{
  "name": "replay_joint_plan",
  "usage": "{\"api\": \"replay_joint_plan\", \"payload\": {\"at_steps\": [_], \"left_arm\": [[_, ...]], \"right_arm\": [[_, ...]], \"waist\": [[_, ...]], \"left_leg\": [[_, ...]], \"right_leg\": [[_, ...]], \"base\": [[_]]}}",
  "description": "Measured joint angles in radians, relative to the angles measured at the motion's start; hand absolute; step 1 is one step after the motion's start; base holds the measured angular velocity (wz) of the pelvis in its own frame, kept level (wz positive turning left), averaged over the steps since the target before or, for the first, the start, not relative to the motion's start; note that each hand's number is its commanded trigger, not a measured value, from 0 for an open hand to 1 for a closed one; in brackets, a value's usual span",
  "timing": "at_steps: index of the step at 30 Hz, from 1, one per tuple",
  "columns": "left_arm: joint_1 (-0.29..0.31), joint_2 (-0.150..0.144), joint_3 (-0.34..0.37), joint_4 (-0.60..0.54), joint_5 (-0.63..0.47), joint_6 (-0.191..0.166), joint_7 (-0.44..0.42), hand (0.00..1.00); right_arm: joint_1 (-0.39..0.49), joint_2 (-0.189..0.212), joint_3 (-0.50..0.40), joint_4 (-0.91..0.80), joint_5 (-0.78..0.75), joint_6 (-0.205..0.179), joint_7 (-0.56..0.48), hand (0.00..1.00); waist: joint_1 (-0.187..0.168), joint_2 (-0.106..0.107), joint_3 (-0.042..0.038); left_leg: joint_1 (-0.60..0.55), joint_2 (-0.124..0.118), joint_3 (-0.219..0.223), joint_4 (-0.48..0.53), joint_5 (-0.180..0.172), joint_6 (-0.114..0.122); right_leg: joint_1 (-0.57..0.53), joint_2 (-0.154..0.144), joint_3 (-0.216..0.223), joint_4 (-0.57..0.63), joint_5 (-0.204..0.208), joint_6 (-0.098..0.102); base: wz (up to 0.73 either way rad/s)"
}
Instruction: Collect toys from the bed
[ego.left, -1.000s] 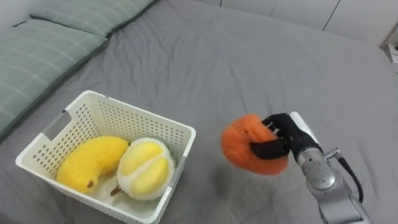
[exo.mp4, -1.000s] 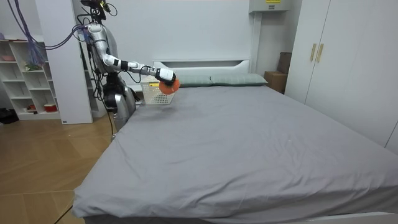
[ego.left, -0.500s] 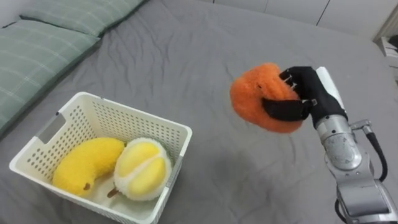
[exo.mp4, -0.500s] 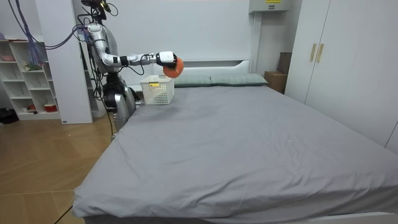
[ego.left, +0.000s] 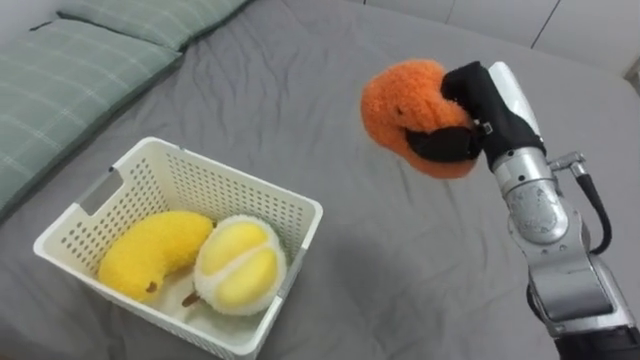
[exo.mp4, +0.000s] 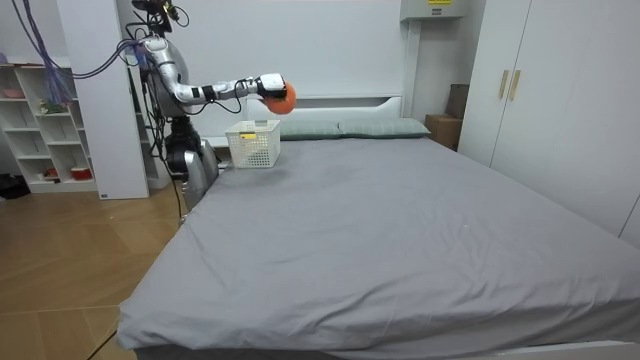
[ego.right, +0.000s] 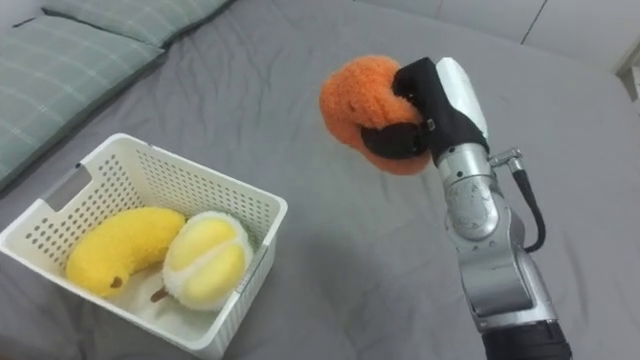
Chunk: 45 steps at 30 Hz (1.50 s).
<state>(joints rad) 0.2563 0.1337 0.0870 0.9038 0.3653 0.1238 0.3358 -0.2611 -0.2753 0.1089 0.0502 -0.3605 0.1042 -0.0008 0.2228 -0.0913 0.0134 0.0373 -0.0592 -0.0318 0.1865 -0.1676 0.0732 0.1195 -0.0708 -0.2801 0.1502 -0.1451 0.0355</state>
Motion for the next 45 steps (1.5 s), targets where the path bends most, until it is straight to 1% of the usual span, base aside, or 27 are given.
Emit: {"api": "replay_joint_plan", "payload": {"at_steps": [2, 4, 6, 8, 11, 14, 16, 17, 18, 20, 21, 22, 23, 24, 25, 26, 27, 28, 29, 30, 31, 33, 34, 38, 40, 45], "left_arm": [[-0.004, 0.004, -0.001, -0.001, 0.000, 0.000, 0.000, 0.00], [-0.004, 0.009, -0.008, -0.001, 0.000, 0.000, -0.001, 0.00], [-0.012, 0.010, -0.012, -0.004, 0.000, 0.000, -0.004, 0.00], [-0.016, 0.010, -0.012, -0.003, 0.000, 0.001, -0.008, 0.00], [-0.031, 0.007, -0.010, -0.005, 0.024, 0.002, -0.023, 0.00], [-0.032, -0.001, -0.012, -0.031, 0.047, 0.003, -0.037, 0.00], [-0.034, -0.001, -0.013, -0.035, 0.054, 0.014, -0.043, 0.00], [-0.038, -0.001, -0.013, -0.036, 0.060, 0.024, -0.044, 0.00], [-0.040, -0.001, -0.013, -0.037, 0.060, 0.027, -0.044, 0.00], [-0.044, 0.003, -0.013, -0.041, 0.060, 0.037, -0.043, 0.00], [-0.045, 0.003, -0.012, -0.041, 0.060, 0.039, -0.043, 0.00], [-0.048, 0.004, -0.013, -0.041, 0.061, 0.042, -0.043, 0.00], [-0.052, 0.005, -0.013, -0.041, 0.061, 0.043, -0.043, 0.00], [-0.059, 0.006, -0.013, -0.041, 0.061, 0.046, -0.042, 0.00], [-0.067, 0.007, -0.013, -0.041, 0.062, 0.049, -0.042, 0.00], [-0.071, 0.008, -0.013, -0.041, 0.062, 0.051, -0.042, 0.00], [-0.077, 0.010, -0.013, -0.041, 0.062, 0.052, -0.043, 0.00], [-0.079, 0.013, -0.012, -0.041, 0.062, 0.052, -0.043, 0.00], [-0.080, 0.018, -0.012, -0.041, 0.062, 0.053, -0.043, 0.00], [-0.082, 0.020, -0.012, -0.041, 0.062, 0.055, -0.043, 0.00], [-0.087, 0.024, -0.012, -0.041, 0.062, 0.058, -0.043, 0.00], [-0.092, 0.029, -0.012, -0.041, 0.061, 0.058, -0.043, 0.00], [-0.093, 0.033, -0.011, -0.042, 0.061, 0.058, -0.043, 0.00], [-0.097, 0.036, -0.014, -0.053, 0.061, 0.059, -0.045, 0.00], [-0.109, 0.036, -0.012, -0.056, 0.061, 0.059, -0.045, 0.00], [-0.130, 0.035, -0.012, -0.059, 0.061, 0.059, -0.045, 0.00]], "right_arm": [[-0.020, 0.001, 0.009, -0.001, 0.002, 0.000, 0.001, 1.00], [-0.044, 0.002, 0.029, -0.002, 0.004, 0.000, 0.001, 1.00], [-0.059, 0.002, 0.038, -0.005, 0.006, 0.001, 0.003, 1.00], [-0.078, 0.001, 0.064, -0.007, 0.007, 0.002, 0.003, 1.00], [-0.080, 0.000, 0.111, -0.024, -0.015, 0.003, 0.009, 1.00], [-0.080, 0.013, 0.141, -0.025, -0.046, 0.009, 0.038, 1.00], [-0.082, 0.048, 0.171, -0.026, -0.078, 0.026, 0.052, 1.00], [-0.085, 0.056, 0.191, -0.026, -0.081, 0.029, 0.065, 1.00], [-0.087, 0.057, 0.201, -0.026, -0.080, 0.030, 0.072, 1.00], [-0.103, 0.068, 0.240, -0.026, -0.080, 0.046, 0.101, 1.00], [-0.106, 0.074, 0.245, -0.026, -0.082, 0.051, 0.108, 0.95], [-0.116, 0.082, 0.265, -0.026, -0.098, 0.062, 0.114, 0.81], [-0.119, 0.084, 0.275, -0.026, -0.107, 0.066, 0.120, 0.66], [-0.129, 0.084, 0.295, -0.026, -0.120, 0.074, 0.132, 0.66], [-0.134, 0.085, 0.310, -0.026, -0.122, 0.075, 0.145, 0.42], [-0.134, 0.086, 0.315, -0.026, -0.122, 0.076, 0.150, 0.33], [-0.135, 0.086, 0.328, -0.026, -0.124, 0.081, 0.158, 0.33], [-0.135, 0.085, 0.342, -0.026, -0.128, 0.089, 0.168, 0.05], [-0.135, 0.086, 0.349, -0.026, -0.134, 0.092, 0.181, 0.00], [-0.135, 0.086, 0.351, -0.026, -0.137, 0.093, 0.187, 0.00], [-0.135, 0.086, 0.352, -0.025, -0.138, 0.094, 0.196, 0.00], [-0.135, 0.087, 0.352, -0.022, -0.137, 0.094, 0.207, 0.00], [-0.135, 0.089, 0.354, -0.018, -0.137, 0.094, 0.211, 0.00], [-0.151, 0.098, 0.382, 0.056, -0.142, 0.093, 0.210, 0.00], [-0.151, 0.112, 0.390, 0.109, -0.151, 0.098, 0.210, 0.00], [-0.151, 0.115, 0.403, 0.138, -0.179, 0.107, 0.213, 0.00]], "waist": [[0.008, -0.004, -0.0028], [0.005, -0.002, -0.0020], [0.010, 0.000, -0.0013], [0.022, 0.003, -0.0010], [0.053, 0.004, -0.0016], [0.082, -0.001, -0.0046], [0.094, -0.004, -0.0063], [0.107, -0.004, -0.0064], [0.111, -0.004, -0.0063], [0.115, -0.004, -0.0058], [0.117, -0.003, -0.0056], [0.130, -0.003, -0.0053], [0.135, -0.003, -0.0053], [0.140, -0.004, -0.0045], [0.141, -0.006, -0.0051], [0.145, -0.013, -0.0079], [0.158, -0.014, -0.0020], [0.169, -0.017, 0.0011], [0.171, -0.020, 0.0032], [0.174, -0.022, 0.0044], [0.185, -0.027, 0.0079], [0.195, -0.033, 0.0090], [0.198, -0.038, 0.0078], [0.199, -0.041, 0.0090], [0.199, -0.041, 0.0094], [0.198, -0.039, 0.0104]], "left_leg": [[-0.007, -0.001, -0.006, 0.003, 0.000, 0.000], [-0.012, -0.002, -0.014, 0.011, 0.000, 0.000], [-0.018, -0.004, -0.023, 0.015, 0.000, 0.000], [-0.018, -0.004, -0.024, 0.016, 0.000, 0.000], [-0.018, -0.004, -0.029, 0.015, 0.001, -0.001], [-0.025, -0.006, -0.038, 0.018, 0.001, -0.001], [-0.027, -0.006, -0.046, 0.020, 0.001, -0.001], [-0.027, -0.007, -0.046, 0.020, 0.001, -0.001], [-0.028, -0.007, -0.047, 0.020, 0.001, -0.001], [-0.036, -0.009, -0.058, 0.020, 0.001, -0.001], [-0.037, -0.010, -0.061, 0.020, 0.001, -0.002], [-0.039, -0.010, -0.062, 0.020, 0.002, -0.002], [-0.042, -0.010, -0.063, 0.021, 0.002, -0.002], [-0.049, -0.011, -0.070, 0.027, 0.002, -0.002], [-0.061, -0.014, -0.082, 0.030, 0.003, -0.004], [-0.062, -0.015, -0.086, 0.031, 0.005, -0.004], [-0.064, -0.016, -0.090, 0.031, 0.008, -0.004], [-0.065, -0.017, -0.090, 0.031, 0.008, -0.003], [-0.068, -0.020, -0.096, 0.031, 0.010, -0.002], [-0.070, -0.021, -0.099, 0.031, 0.011, -0.002], [-0.074, -0.022, -0.100, 0.031, 0.012, -0.002], [-0.081, -0.023, -0.103, 0.032, 0.014, -0.002], [-0.083, -0.024, -0.105, 0.032, 0.014, -0.002], [-0.082, -0.024, -0.104, 0.033, 0.014, -0.001], [-0.082, -0.024, -0.104, 0.034, 0.014, -0.001], [-0.084, -0.024, -0.104, 0.034, 0.014, -0.002]], "right_leg": [[-0.002, -0.001, -0.007, 0.000, 0.000, 0.000], [-0.001, -0.002, -0.020, 0.000, 0.000, 0.000], [0.000, -0.002, -0.026, 0.000, 0.000, 0.000], [-0.001, -0.002, -0.022, 0.000, 0.000, 0.000], [0.000, -0.001, -0.029, 0.000, 0.000, 0.000], [-0.001, -0.003, -0.044, 0.000, 0.000, 0.000], [-0.001, -0.003, -0.053, 0.000, 0.000, 0.000], [-0.002, -0.003, -0.053, 0.000, 0.000, 0.000], [-0.002, -0.003, -0.054, 0.000, 0.000, 0.000], [-0.002, -0.004, -0.066, 0.000, 0.000, 0.000], [-0.002, -0.004, -0.068, 0.000, 0.000, 0.000], [-0.004, -0.004, -0.071, 0.000, 0.000, 0.000], [-0.006, -0.005, -0.076, 0.000, 0.000, 0.000], [-0.008, -0.005, -0.083, 0.000, 0.000, 0.000], [-0.014, -0.006, -0.089, 0.000, 0.000, 0.000], [-0.017, -0.007, -0.093, 0.000, 0.000, 0.000], [-0.018, -0.008, -0.096, 0.000, 0.000, 0.000], [-0.018, -0.008, -0.099, 0.000, 0.000, 0.000], [-0.019, -0.011, -0.105, 0.000, 0.000, 0.000], [-0.020, -0.012, -0.106, 0.000, 0.000, 0.000], [-0.023, -0.012, -0.107, 0.000, 0.000, 0.000], [-0.030, -0.013, -0.108, 0.001, 0.000, 0.000], [-0.030, -0.014, -0.110, 0.001, 0.000, 0.000], [-0.030, -0.014, -0.105, 0.001, 0.000, 0.000], [-0.029, -0.014, -0.104, 0.001, 0.000, 0.000], [-0.032, -0.014, -0.104, 0.001, 0.000, 0.000]], "base": [[0.09], [0.12], [0.13], [0.03], [0.05], [0.10], [0.10], [0.05], [0.06], [0.13], [0.09], [0.04], [0.09], [0.19], [0.24], [0.22], [0.11], [0.12], [0.10], [0.11], [0.05], [0.06], [0.06], [0.00], [0.00], [0.00]]}}
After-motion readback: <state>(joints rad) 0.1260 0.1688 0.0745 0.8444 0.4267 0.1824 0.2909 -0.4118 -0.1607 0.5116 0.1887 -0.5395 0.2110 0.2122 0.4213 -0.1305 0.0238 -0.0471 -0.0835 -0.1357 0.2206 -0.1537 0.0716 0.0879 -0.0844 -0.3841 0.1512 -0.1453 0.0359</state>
